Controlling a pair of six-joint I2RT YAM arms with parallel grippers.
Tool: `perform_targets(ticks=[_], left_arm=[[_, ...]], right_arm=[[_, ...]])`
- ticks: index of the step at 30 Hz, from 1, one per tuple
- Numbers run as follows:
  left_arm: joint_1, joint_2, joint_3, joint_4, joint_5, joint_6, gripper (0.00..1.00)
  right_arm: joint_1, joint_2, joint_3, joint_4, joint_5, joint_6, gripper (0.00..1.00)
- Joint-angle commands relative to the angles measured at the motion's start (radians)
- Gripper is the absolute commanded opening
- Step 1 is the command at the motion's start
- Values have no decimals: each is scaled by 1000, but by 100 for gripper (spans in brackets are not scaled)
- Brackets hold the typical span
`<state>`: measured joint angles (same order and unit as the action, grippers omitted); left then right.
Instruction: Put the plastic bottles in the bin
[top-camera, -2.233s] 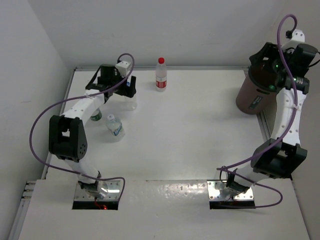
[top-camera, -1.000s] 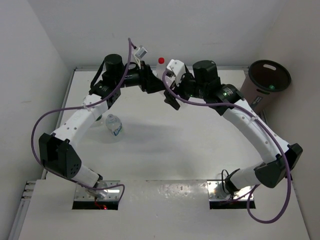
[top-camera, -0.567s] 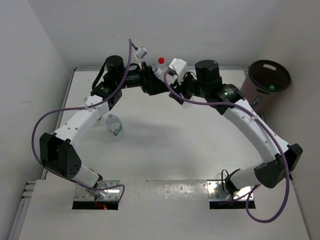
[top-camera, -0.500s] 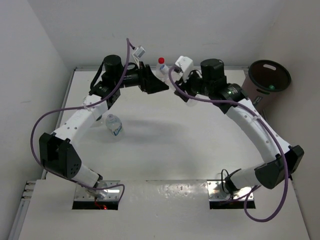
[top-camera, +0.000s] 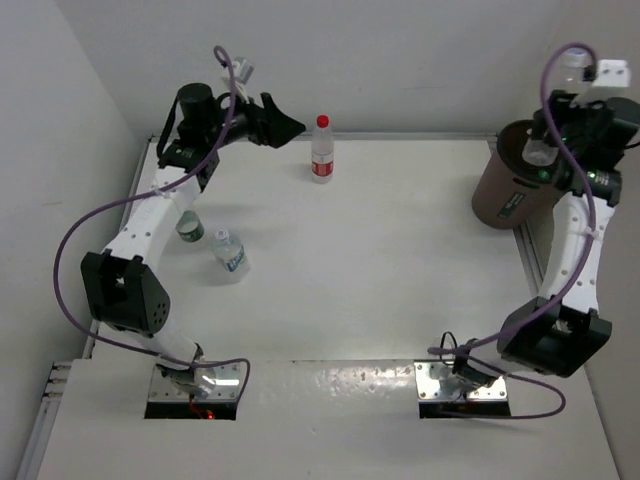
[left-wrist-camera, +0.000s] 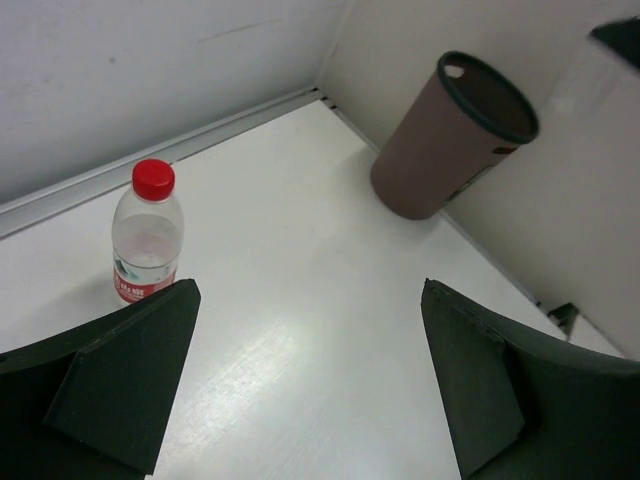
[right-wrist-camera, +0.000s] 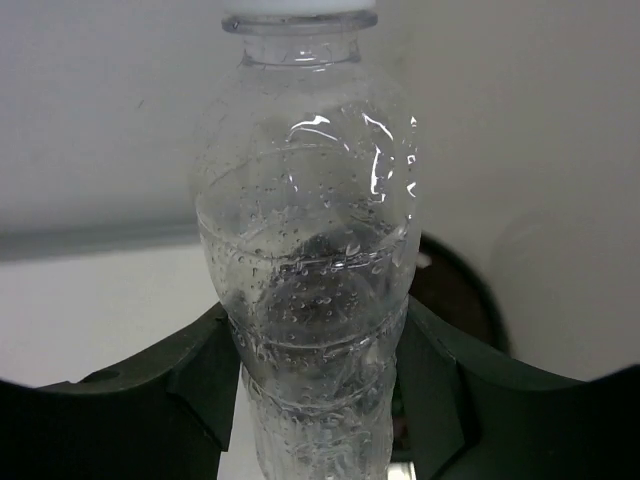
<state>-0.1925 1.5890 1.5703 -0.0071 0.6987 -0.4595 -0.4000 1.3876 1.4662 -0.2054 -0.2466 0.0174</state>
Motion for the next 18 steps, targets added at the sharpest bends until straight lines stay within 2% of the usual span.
perform_targets(ticks=[1,3,7,12,15,16,18], left_arm=[[-61,58,14,-7,-120,140,100],[-79,77,23,-7,-163,201,100],[-88,134,34,24,-249,226,100],[-108,208,45,128,-304,251,100],[-133,261,103,119,-367,278,100],[-142,296,141,119,-376,288,100],[-142,333,172,130,-401,297,100]], right_arm=[[-80,50,80,249,-17,176,29],[-106,80,82,276,46,193,29],[-109,131,74,337,165,199,29],[-102,209,152,267,243,245,32],[-91,215,134,299,273,253,57],[-80,209,114,314,279,242,70],[-68,206,112,310,291,230,77]])
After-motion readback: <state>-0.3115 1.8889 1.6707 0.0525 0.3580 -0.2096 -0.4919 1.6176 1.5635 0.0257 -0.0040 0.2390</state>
